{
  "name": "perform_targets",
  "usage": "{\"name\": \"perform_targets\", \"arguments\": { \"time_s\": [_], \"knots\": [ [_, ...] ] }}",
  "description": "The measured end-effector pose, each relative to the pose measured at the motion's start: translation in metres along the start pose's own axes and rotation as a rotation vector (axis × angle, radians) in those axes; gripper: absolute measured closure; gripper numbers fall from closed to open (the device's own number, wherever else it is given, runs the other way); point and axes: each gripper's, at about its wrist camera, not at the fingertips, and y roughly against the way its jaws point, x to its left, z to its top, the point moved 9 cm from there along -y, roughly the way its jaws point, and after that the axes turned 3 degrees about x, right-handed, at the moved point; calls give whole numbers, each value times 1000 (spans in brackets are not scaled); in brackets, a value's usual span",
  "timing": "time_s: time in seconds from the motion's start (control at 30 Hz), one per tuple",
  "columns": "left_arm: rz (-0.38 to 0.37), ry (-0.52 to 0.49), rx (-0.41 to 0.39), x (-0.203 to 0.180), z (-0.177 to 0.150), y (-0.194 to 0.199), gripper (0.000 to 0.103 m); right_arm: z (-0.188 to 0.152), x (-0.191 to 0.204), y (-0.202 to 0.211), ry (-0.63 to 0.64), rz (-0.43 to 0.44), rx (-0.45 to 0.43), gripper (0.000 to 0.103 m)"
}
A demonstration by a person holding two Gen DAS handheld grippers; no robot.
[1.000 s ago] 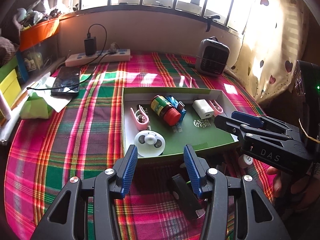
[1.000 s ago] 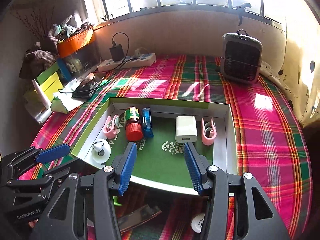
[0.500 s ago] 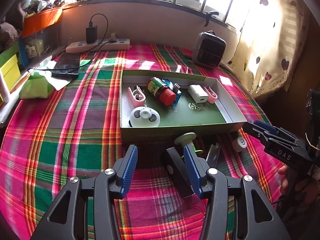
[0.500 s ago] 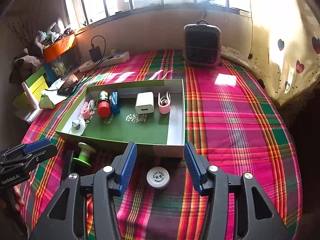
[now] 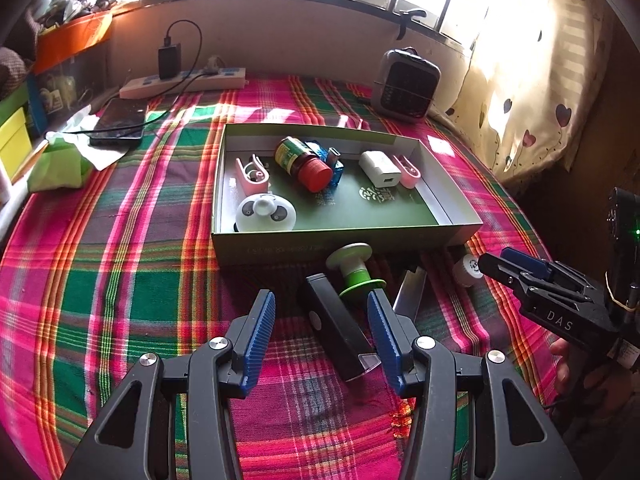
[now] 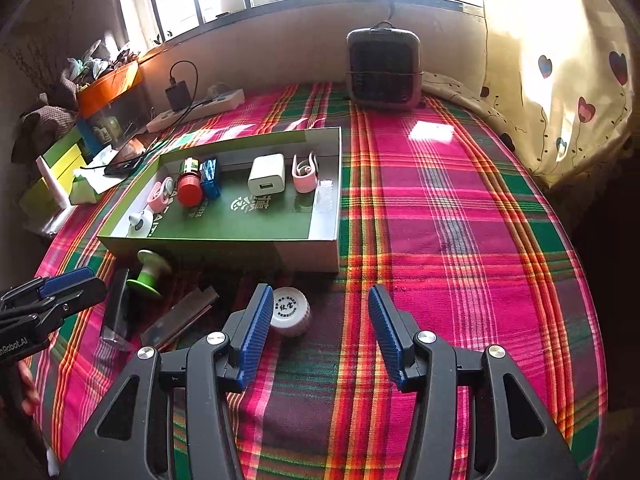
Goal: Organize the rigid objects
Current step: 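Move both tools back toward the green spool and remaining items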
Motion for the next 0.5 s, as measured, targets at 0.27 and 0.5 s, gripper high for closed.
{"name": "perform_targets", "arguments": {
  "time_s": [0.27, 0.5],
  "knots": [
    [-2, -8, 23, -6, -7, -6, 55, -9, 11, -12, 30, 23, 41, 52],
    [-4, -16, 43, -12, -12, -11, 55, -9, 11, -21, 52, -4, 59, 52]
  ]
}}
